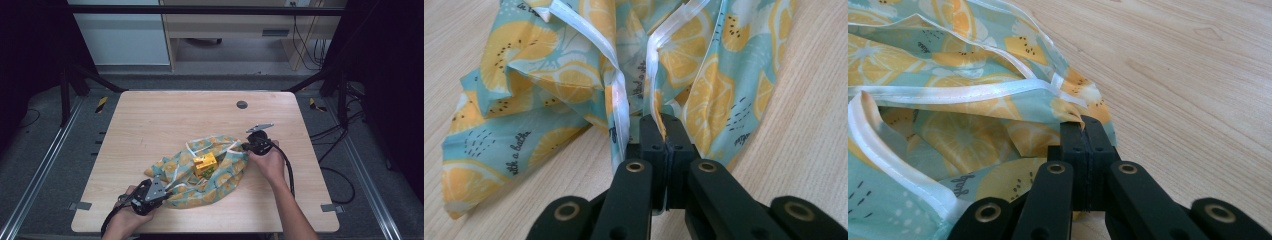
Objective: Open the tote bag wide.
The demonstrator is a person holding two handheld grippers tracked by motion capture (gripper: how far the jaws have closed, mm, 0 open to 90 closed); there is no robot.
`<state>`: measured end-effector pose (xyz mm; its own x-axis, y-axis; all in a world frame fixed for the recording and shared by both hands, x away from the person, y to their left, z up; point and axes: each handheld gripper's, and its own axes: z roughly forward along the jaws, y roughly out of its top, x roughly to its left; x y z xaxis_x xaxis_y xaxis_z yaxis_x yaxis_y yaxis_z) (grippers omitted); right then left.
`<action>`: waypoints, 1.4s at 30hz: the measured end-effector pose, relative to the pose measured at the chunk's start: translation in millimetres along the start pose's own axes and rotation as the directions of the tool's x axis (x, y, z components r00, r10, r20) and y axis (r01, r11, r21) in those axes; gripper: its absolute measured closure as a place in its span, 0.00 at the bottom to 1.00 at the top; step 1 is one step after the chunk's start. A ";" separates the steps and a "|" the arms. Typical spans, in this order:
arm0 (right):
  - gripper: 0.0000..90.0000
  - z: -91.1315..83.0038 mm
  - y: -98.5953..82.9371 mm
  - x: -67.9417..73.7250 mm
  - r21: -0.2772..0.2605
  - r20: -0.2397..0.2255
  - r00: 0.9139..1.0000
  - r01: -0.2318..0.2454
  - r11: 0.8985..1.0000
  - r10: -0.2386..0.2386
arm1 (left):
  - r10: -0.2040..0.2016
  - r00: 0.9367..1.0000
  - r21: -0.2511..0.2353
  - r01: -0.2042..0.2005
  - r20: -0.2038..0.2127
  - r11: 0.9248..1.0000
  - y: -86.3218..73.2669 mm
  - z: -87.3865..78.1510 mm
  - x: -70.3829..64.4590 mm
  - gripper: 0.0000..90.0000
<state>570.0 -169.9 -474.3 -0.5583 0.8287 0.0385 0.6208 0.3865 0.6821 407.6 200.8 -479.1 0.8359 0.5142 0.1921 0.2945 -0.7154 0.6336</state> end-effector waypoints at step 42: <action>0.32 -82.1 24.1 33.3 -0.193 -0.028 0.998 0.048 0.980 -0.054 | -0.127 0.992 -0.282 0.114 -0.027 0.953 19.4 -32.4 8.1 0.37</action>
<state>521.2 -166.3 -396.7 -0.6066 0.7947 0.0221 0.4754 0.3403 0.8113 405.1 206.5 -441.0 0.7789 0.6135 0.1303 0.2455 -0.4894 0.8368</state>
